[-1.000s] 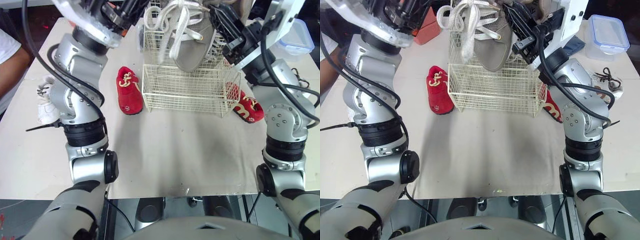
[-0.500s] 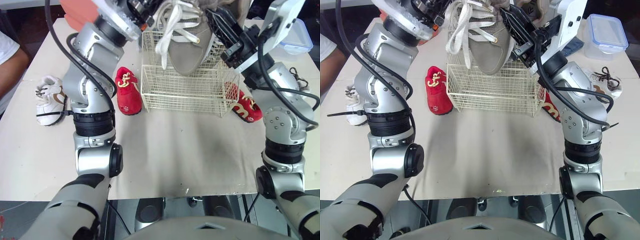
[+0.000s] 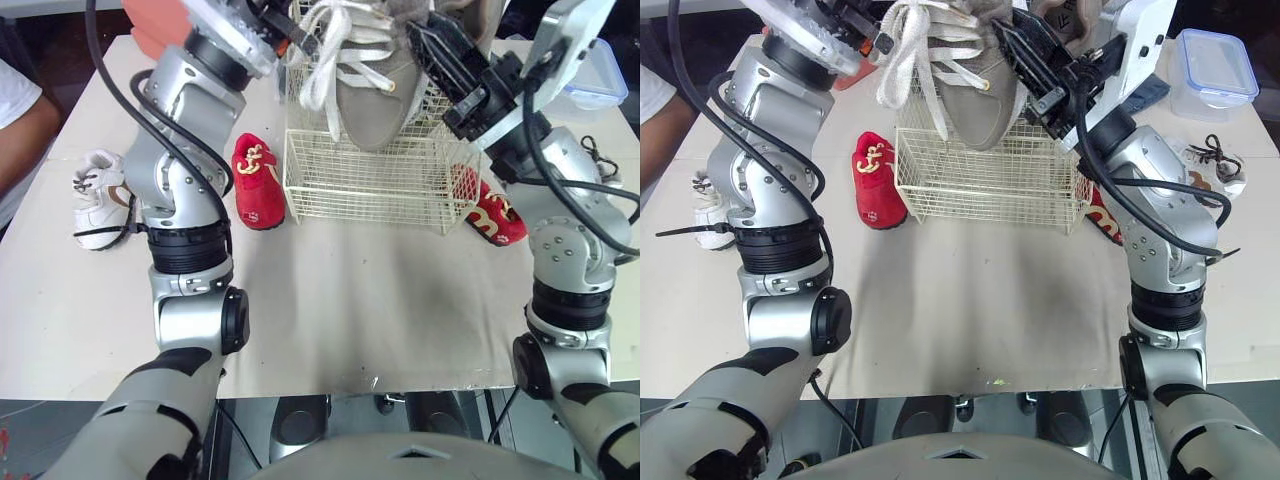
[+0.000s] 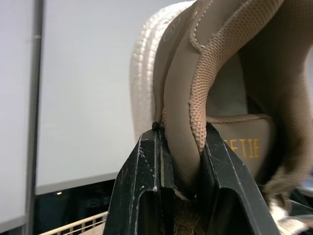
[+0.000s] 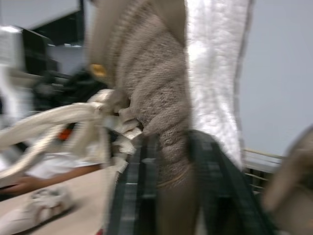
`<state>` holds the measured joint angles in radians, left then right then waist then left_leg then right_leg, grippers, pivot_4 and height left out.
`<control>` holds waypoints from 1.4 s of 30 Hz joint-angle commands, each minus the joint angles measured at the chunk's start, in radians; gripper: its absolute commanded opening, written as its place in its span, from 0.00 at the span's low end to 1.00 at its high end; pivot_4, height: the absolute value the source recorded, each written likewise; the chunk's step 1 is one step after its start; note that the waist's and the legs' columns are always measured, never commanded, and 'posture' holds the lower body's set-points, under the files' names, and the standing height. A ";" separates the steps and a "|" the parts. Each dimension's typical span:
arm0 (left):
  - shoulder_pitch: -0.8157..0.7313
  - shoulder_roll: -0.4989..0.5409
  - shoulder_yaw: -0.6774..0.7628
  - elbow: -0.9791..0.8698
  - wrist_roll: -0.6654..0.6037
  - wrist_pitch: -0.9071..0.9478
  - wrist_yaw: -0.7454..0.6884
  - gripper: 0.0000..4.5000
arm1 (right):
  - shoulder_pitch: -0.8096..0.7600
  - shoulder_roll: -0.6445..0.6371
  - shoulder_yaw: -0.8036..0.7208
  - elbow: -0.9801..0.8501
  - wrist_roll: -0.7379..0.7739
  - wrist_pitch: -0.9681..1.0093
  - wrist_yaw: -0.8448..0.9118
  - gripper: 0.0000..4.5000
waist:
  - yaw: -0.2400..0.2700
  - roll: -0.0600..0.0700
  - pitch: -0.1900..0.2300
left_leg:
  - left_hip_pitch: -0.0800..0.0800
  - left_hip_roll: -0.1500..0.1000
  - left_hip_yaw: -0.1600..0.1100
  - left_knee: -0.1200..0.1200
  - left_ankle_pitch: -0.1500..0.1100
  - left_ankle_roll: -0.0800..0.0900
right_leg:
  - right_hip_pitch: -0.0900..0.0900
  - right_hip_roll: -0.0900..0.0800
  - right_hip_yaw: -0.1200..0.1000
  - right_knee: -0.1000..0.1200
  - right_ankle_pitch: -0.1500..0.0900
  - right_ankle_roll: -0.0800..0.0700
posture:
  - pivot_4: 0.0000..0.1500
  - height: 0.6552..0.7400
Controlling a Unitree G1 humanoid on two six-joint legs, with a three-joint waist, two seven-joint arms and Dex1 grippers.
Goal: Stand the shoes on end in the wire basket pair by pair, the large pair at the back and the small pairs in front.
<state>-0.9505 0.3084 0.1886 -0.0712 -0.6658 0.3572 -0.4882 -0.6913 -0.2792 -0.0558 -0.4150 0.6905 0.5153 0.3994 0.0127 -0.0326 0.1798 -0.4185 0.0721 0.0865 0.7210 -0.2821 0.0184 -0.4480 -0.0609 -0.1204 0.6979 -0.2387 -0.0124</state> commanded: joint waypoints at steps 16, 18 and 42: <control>-0.233 0.001 0.124 0.075 0.118 -0.248 0.200 0.07 | 0.157 -0.085 -0.118 -0.167 0.037 -0.067 -0.007 0.99 | 0.002 0.000 0.000 | -0.001 -0.001 0.000 0.000 0.000 0.000 | 0.000 -0.001 -0.002 -0.001 0.000 0.000 | 1.00 0.36; -0.241 0.010 0.108 0.120 0.182 -0.312 0.198 0.07 | 0.171 -0.088 -0.112 -0.170 -0.003 -0.100 -0.007 0.99 | 0.002 0.000 0.000 | -0.001 -0.002 0.001 0.000 0.000 0.000 | 0.000 0.000 -0.002 -0.001 0.000 0.000 | 1.00 0.36; -0.229 -0.096 -0.020 0.629 0.468 -0.771 0.177 0.07 | 0.383 -0.068 -0.054 -0.158 -0.140 -0.357 0.124 0.99 | 0.002 0.000 0.000 | -0.002 -0.003 0.004 0.000 0.000 0.000 | -0.001 0.000 -0.004 -0.001 0.000 0.000 | 1.00 0.36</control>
<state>-1.1707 0.2135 0.1750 0.5696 -0.2067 -0.3690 -0.3108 -0.3090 -0.3449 -0.0939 -0.5472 0.5487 0.1868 0.5195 0.0148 -0.0331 0.1800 -0.4206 0.0695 0.0901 0.7212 -0.2821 0.0184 -0.4486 -0.0607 -0.1249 0.6967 -0.2389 -0.0121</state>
